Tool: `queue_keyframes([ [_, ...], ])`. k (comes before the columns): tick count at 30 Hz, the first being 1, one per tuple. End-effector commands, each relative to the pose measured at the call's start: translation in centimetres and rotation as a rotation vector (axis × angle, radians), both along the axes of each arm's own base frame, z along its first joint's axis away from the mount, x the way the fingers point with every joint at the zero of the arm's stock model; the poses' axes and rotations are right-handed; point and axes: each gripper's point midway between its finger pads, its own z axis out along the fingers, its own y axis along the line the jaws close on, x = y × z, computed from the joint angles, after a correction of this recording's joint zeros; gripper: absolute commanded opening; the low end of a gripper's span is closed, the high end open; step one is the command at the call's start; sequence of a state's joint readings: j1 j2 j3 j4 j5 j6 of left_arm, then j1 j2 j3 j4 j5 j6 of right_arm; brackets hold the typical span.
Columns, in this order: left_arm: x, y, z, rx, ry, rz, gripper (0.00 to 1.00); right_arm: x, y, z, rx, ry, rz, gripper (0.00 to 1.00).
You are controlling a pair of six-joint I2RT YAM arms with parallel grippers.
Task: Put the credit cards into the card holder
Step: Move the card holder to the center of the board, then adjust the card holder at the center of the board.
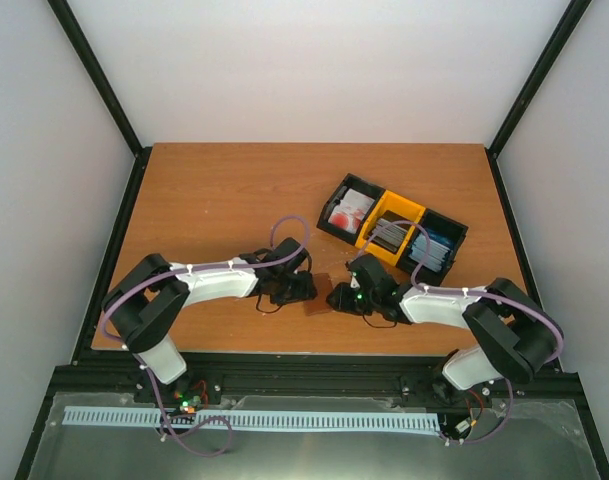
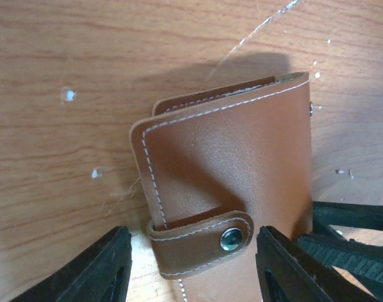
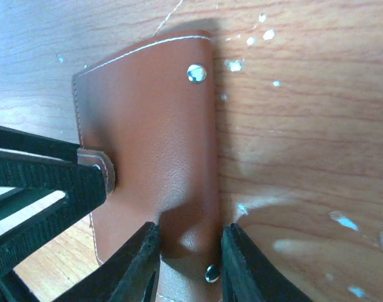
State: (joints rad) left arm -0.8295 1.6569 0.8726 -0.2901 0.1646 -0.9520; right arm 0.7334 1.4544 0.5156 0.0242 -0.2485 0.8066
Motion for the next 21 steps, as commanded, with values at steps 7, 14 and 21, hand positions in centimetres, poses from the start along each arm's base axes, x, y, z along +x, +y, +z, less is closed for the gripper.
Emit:
queue_keyframes([
  [7, -0.3, -0.8, -0.7, 0.071, 0.032, -0.012, 0.47, -2.4, 0.2, -1.6, 0.117, 0.113, 0.017, 0.31],
  [14, 0.2, 0.3, -0.8, 0.142, -0.002, 0.007, 0.44, -1.8, -0.9, -1.0, 0.092, 0.078, 0.001, 0.37],
  [21, 1.1, 0.2, 1.4, 0.121, -0.092, -0.027, 0.56, 0.3, -2.8, 0.6, -0.087, -0.024, -0.011, 0.46],
])
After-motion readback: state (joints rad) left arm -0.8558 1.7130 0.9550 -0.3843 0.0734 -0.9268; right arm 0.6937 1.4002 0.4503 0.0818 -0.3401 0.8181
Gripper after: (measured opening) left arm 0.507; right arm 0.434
